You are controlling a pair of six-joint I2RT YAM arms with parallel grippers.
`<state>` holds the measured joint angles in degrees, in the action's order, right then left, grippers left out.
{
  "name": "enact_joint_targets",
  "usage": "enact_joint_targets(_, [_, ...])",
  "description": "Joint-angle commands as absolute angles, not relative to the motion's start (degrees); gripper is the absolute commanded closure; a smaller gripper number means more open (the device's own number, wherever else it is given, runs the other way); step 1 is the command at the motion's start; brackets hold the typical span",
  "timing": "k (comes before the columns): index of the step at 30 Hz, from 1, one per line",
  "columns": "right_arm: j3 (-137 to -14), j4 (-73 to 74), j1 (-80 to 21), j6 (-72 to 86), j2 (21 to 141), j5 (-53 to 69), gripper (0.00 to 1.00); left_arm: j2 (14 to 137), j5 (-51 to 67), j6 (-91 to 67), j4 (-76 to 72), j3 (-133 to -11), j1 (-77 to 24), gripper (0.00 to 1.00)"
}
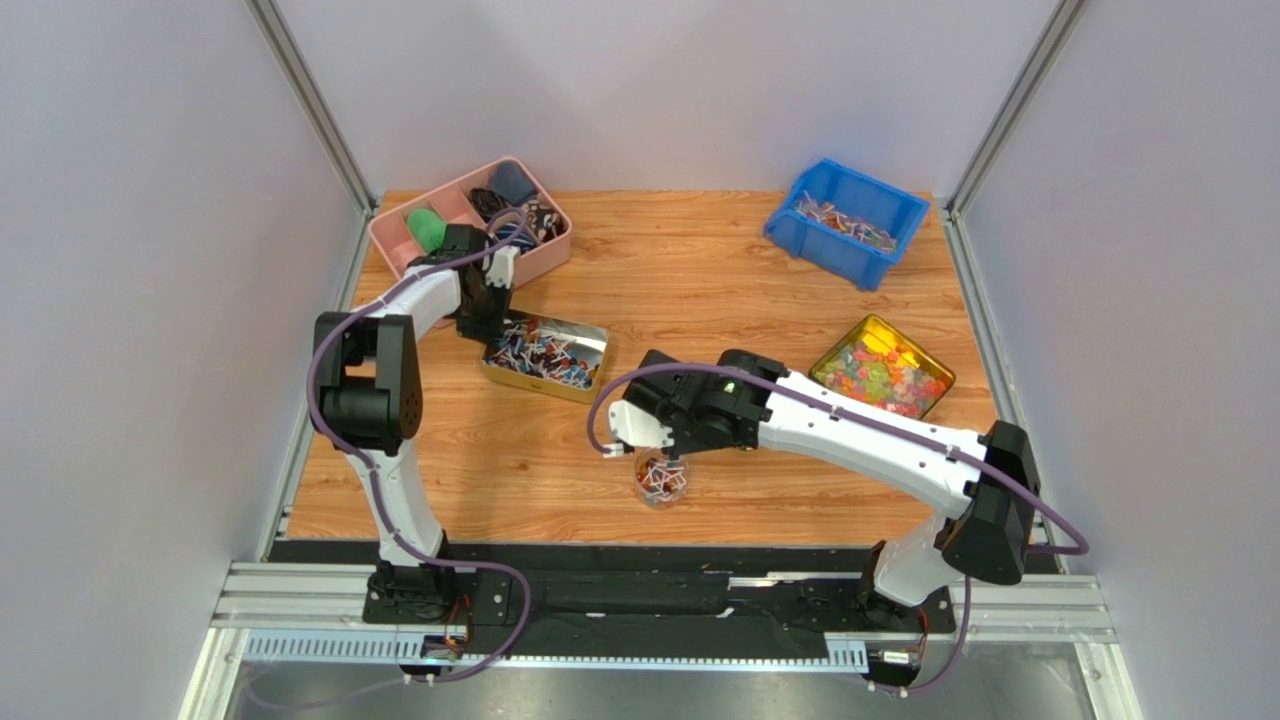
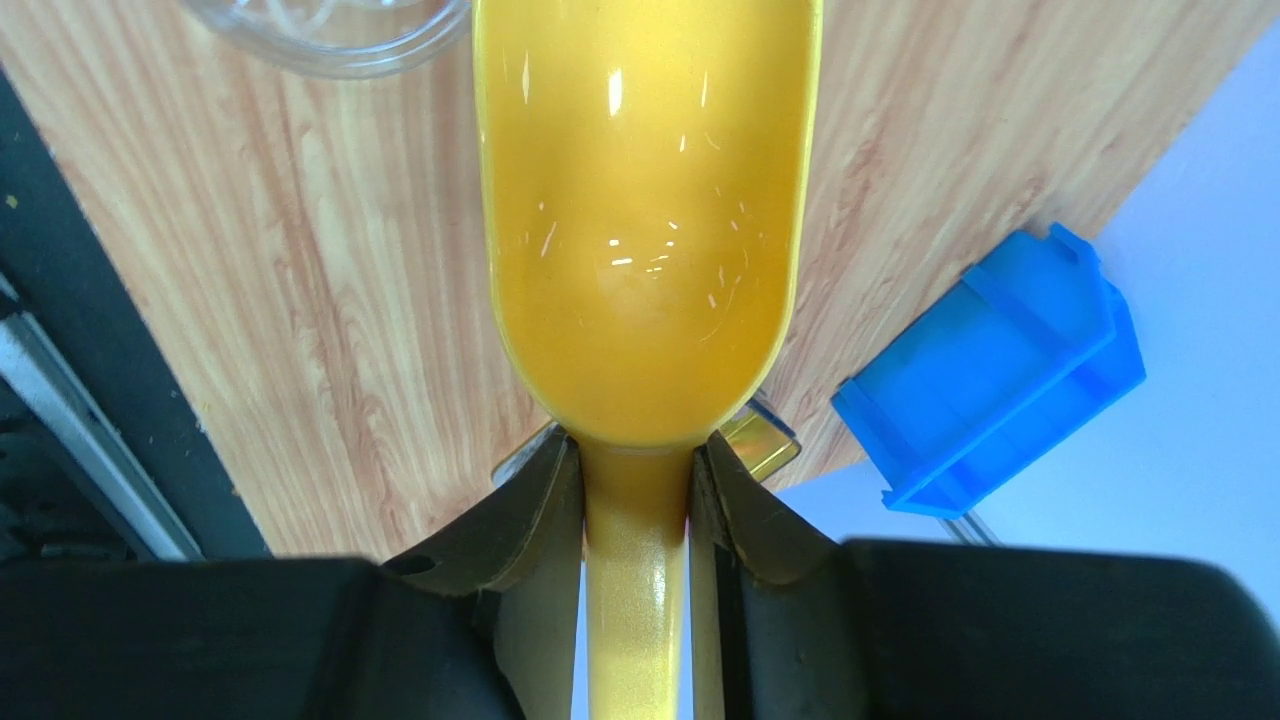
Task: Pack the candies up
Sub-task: Scoop the fake candies from the storage box.
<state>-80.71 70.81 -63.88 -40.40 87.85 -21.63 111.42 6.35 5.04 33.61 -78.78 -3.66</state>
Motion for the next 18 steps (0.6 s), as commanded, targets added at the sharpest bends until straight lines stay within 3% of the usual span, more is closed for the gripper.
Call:
enact_joint_targets(1, [-83.5, 64.97, -61.79, -40.96, 83.94, -21.09, 1.0, 112.23, 9.4, 4.39, 32.61, -80.6, -3.43, 1.0])
enact_joint_targets(5, [-83.85, 62.23, -60.12, -39.73, 83.76, -21.09, 1.0, 113.11, 9.67, 4.31, 32.96, -80.77, -3.43, 1.0])
enact_joint_targets(10, [-82.97, 58.81, -58.63, -37.88, 82.97, -20.57, 1.0, 112.68, 10.11, 4.57, 33.57, -80.95, -3.43, 0.91])
enact_joint_targets(14, [-82.44, 56.78, -57.13, -36.13, 82.79, -18.73, 1.0, 110.49, 10.46, 4.92, 34.37, -81.65, -3.43, 0.72])
enact_joint_targets(18, [-81.3, 54.85, -56.16, -35.07, 82.97, -18.02, 1.0, 108.11, 10.37, 5.27, 35.07, -82.44, -3.43, 0.62])
